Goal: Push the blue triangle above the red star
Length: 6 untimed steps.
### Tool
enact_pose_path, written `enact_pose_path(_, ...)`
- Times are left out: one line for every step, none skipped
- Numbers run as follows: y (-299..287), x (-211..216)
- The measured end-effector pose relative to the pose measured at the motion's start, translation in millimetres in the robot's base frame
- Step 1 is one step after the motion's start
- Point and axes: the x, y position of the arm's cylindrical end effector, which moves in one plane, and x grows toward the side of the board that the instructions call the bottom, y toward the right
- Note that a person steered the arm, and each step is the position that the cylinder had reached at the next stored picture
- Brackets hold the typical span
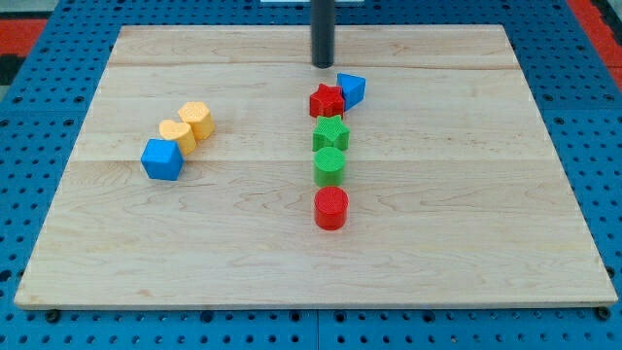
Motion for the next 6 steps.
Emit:
enact_pose_path(67, 4)
enact_pose_path(98, 40)
enact_pose_path(77, 87)
enact_pose_path(51, 85)
enact_pose_path(36, 75)
enact_pose_path(35, 51)
